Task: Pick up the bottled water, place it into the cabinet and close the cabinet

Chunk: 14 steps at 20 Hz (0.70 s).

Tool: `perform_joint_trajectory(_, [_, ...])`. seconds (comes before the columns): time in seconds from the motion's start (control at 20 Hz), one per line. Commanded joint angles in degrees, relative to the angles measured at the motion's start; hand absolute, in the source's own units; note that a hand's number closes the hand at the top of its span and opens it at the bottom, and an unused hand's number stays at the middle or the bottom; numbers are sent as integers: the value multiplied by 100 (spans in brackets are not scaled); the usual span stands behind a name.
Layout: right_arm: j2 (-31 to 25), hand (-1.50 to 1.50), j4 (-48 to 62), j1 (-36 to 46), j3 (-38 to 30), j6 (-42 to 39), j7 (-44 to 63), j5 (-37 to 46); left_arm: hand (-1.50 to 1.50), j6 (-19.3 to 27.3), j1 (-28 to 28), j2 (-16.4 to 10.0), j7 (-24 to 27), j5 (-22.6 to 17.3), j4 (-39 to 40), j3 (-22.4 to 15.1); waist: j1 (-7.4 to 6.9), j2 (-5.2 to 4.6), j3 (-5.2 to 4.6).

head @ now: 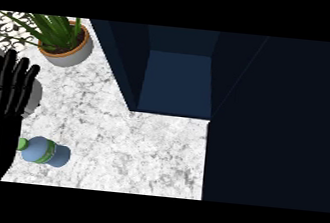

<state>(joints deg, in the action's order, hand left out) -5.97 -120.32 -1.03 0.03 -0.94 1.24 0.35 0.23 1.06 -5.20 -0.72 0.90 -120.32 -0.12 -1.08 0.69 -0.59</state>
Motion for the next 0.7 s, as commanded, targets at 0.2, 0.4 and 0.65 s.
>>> perform_joint_trajectory(0.2, [114, -150, -1004, -1027, 142, -76, 226, -78, -150, 429, 1339, 316, -48, 596, -1322, -250, 85, -32, 58])
perform_joint_trajectory(0.4, [144, -150, -1079, -1608, 648, -779, 532, -1186, -150, 882, 1385, 511, -1248, -546, -1245, -721, 153, -8, 63])
perform_joint_trajectory(0.65, [-183, -150, -2007, -1703, 98, -751, 1354, -1947, -150, 1219, 2192, 517, -1737, 43, -2435, -1686, 100, -42, 61])
